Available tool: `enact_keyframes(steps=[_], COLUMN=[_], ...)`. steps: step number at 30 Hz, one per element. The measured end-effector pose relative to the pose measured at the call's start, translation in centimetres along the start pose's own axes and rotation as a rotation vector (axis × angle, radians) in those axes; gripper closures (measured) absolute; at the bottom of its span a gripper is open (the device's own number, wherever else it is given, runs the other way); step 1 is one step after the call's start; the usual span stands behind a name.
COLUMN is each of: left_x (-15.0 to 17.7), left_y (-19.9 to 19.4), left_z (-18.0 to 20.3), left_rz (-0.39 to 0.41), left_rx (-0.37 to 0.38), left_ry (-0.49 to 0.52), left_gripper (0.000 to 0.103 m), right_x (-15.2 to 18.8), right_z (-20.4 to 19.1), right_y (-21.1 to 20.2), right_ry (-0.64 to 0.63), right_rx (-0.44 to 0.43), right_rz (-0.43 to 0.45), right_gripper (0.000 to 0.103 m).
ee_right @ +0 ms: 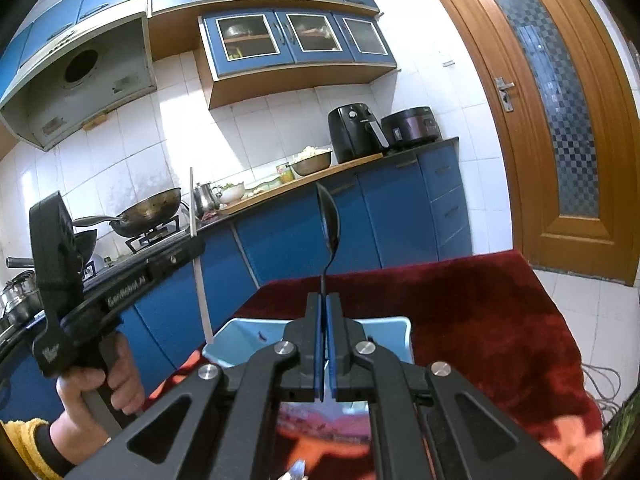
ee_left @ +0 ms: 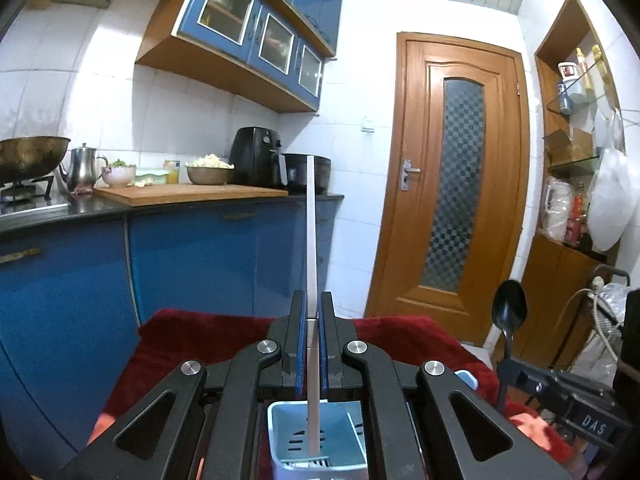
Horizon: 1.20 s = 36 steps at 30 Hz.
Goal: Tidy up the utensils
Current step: 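Lift and carry the white stick and black spoon over the blue Box holder with both tools, then lower the white stick into the holder and open the left tool while the right tool releases the black spoon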
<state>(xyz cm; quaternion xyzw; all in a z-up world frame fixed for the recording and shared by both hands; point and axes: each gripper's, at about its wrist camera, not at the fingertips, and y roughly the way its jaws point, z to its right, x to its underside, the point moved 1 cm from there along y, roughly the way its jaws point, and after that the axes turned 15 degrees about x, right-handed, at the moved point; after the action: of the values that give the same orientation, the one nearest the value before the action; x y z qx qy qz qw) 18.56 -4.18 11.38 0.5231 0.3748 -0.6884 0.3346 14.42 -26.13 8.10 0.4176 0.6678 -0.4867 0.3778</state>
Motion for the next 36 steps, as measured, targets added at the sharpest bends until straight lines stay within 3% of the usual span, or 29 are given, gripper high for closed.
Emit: enact_keyframes(steps=[8,22,29,36], left_x=[2.9,5.1,5.1,5.0], left_y=[2.4,3.8,3.9,3.4], left_z=[-1.2,-1.3,-0.8,-0.7], left_rz=[-0.014,-0.080,-0.107,-0.120], left_rx=[-0.002,0.005,0.010,0.022], left_ry=[-0.032,-0.037,-0.028,-0.043], left_gripper=[0.098,0.098,0.084,0.084], right_x=[1.0,2.6,2.6,2.6], right_z=[-0.1,0.8,0.7,0.9], right_y=[3.2,4.4,4.7,5.0], right_ry=[-0.048,-0.047,-0.042,-0.027], right_rx=[0.032,0.058,0.037,0.026], right_rz=[-0.008,-0.099,-0.121,-0.148], right_gripper=[0.099,0.099,0.090,0.090])
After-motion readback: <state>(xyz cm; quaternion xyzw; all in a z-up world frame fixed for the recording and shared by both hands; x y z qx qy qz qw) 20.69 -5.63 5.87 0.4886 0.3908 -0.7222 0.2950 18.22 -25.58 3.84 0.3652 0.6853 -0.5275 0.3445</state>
